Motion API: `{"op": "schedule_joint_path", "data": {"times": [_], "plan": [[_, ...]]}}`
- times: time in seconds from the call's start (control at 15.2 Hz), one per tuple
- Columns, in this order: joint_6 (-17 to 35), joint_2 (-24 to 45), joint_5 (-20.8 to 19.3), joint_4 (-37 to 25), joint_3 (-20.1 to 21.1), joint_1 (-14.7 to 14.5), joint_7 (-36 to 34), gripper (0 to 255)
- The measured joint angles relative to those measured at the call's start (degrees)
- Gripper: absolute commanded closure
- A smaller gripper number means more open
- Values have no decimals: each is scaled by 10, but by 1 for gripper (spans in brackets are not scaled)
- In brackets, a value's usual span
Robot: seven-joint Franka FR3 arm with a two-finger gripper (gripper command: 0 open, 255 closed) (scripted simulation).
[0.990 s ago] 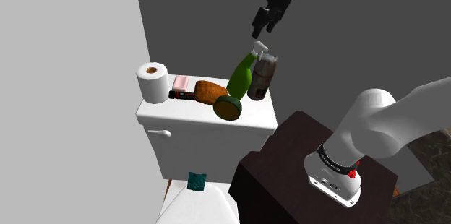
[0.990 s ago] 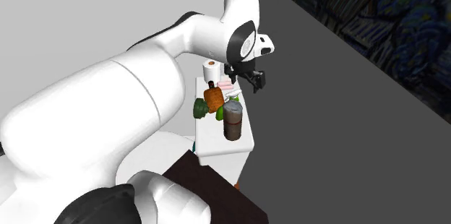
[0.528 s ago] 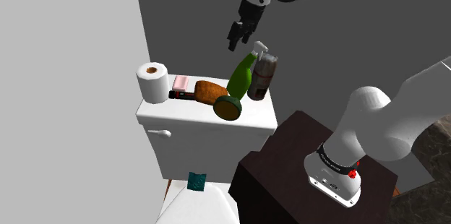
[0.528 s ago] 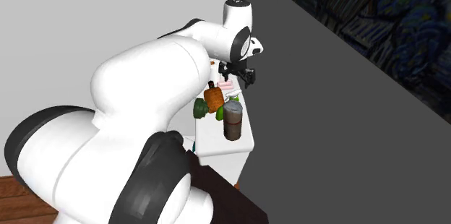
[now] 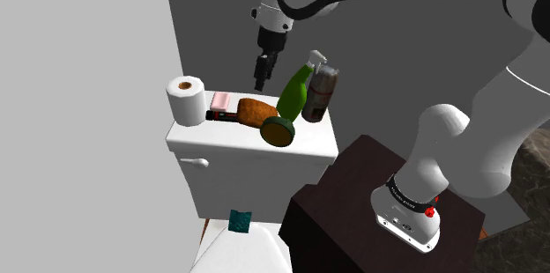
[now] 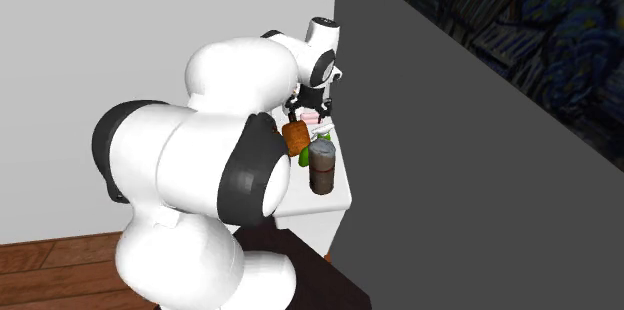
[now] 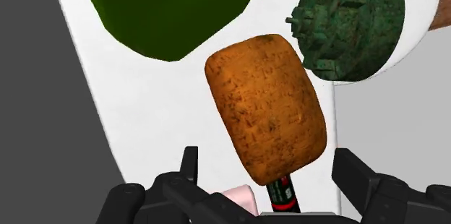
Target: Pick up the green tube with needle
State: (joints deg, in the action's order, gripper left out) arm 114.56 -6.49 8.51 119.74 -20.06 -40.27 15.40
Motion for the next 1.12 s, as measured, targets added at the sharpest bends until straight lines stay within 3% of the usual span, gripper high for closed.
{"op": "schedule_joint_path", "data": {"times": [0.07,0.2,0.59,1.12], "plan": [[33,18,-25,2,7,-6,24,0],[67,58,-31,-11,12,-14,63,0],[90,153,11,-67,39,-33,127,0],[142,188,31,-47,46,-32,149,0]]}}
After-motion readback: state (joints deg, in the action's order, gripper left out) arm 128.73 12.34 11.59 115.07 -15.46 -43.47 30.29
